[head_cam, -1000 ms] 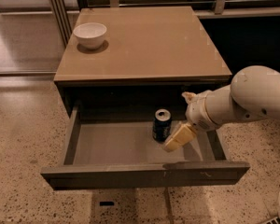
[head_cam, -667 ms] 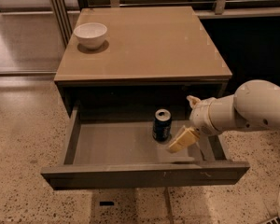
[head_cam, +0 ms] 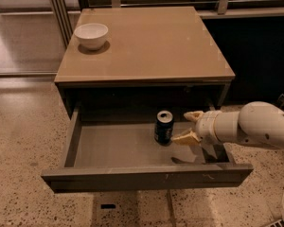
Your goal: Pick pepsi can from top drawer and place on counter
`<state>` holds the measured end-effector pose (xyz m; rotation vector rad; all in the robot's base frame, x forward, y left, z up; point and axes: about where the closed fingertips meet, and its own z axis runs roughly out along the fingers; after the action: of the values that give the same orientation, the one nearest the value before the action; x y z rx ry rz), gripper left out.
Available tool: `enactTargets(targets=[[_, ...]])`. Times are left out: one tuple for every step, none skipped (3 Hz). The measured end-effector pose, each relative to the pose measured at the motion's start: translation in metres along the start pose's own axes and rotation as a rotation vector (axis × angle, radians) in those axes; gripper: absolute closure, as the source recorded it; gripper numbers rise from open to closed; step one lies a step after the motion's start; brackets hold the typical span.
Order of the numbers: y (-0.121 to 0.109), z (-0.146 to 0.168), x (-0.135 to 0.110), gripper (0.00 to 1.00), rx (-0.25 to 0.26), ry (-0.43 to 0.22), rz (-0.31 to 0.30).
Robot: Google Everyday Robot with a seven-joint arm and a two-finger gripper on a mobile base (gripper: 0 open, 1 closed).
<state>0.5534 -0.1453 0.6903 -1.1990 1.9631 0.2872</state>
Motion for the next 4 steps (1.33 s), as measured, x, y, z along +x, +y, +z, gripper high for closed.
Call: enactTargets(targets=[[-0.006, 0.022, 0.012, 0.3, 0.008, -0.05, 0.028], [-0.012, 0.044, 0.017, 0.18, 0.004, -0.089, 0.038], [-0.014, 0.064, 0.016, 0.16, -0.009, -0.123, 0.048], [-0.013, 0.085, 0.005, 0.16, -0.037, -0.161, 0.051]])
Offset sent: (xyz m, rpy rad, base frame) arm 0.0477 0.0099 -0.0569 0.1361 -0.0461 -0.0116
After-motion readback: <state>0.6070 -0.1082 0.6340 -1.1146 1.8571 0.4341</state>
